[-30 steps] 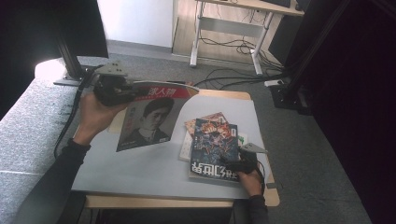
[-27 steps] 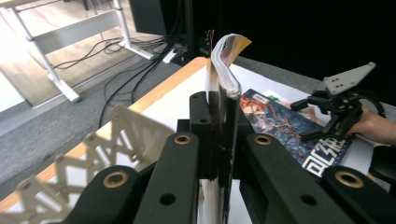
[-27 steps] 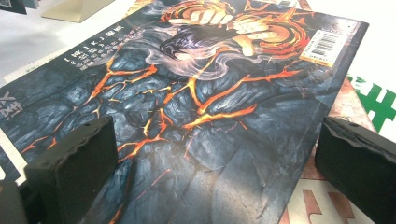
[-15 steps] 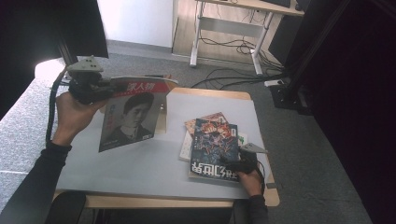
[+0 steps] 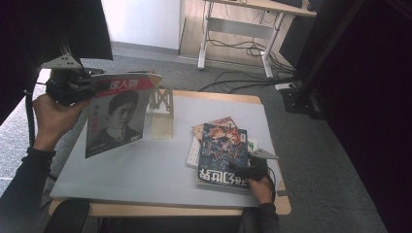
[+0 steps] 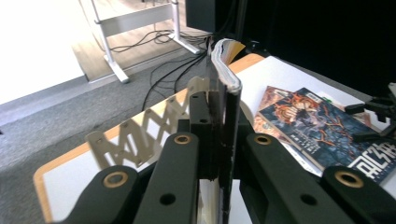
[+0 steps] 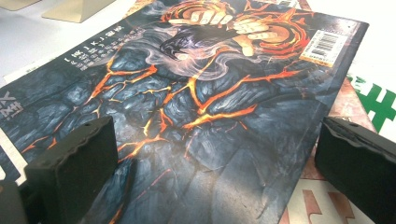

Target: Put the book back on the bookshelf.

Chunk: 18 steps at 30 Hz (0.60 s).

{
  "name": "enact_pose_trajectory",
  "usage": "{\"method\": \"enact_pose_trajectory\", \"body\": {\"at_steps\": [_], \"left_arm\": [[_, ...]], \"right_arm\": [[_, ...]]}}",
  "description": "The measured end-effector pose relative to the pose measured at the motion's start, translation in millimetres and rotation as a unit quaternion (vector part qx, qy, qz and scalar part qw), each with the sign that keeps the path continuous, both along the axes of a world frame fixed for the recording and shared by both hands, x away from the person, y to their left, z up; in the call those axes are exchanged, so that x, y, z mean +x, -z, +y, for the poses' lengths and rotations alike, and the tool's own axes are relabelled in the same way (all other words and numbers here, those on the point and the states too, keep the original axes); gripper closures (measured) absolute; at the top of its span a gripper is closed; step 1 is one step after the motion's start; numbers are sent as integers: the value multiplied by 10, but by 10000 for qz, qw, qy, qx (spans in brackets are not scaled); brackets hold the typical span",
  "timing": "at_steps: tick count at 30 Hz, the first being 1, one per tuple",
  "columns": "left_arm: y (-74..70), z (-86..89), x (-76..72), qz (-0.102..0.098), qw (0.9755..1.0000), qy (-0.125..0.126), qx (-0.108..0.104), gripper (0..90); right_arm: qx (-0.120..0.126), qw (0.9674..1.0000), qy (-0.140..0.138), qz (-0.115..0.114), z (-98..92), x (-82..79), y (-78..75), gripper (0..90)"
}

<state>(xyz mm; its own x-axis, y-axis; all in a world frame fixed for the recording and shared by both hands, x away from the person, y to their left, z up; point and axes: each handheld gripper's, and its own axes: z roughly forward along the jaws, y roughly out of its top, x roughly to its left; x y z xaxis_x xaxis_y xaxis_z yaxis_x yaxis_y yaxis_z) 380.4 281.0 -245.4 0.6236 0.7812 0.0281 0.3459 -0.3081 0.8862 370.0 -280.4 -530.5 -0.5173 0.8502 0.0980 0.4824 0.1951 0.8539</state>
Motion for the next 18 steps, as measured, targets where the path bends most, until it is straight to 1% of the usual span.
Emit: {"method": "enact_pose_trajectory", "body": {"at_steps": [12, 16, 18], "left_arm": [[0, 287, 7, 28, 9991, -421, -56, 865], [32, 342, 51, 58, 9984, -564, -77, 865], [59, 355, 85, 36, 9979, -637, -99, 865]], "right_arm": [[6, 10000, 10, -8, 2, 0, 1, 0], [5, 10000, 9, -9, 2, 0, 1, 0], [5, 10000, 9, -9, 2, 0, 1, 0]]}}
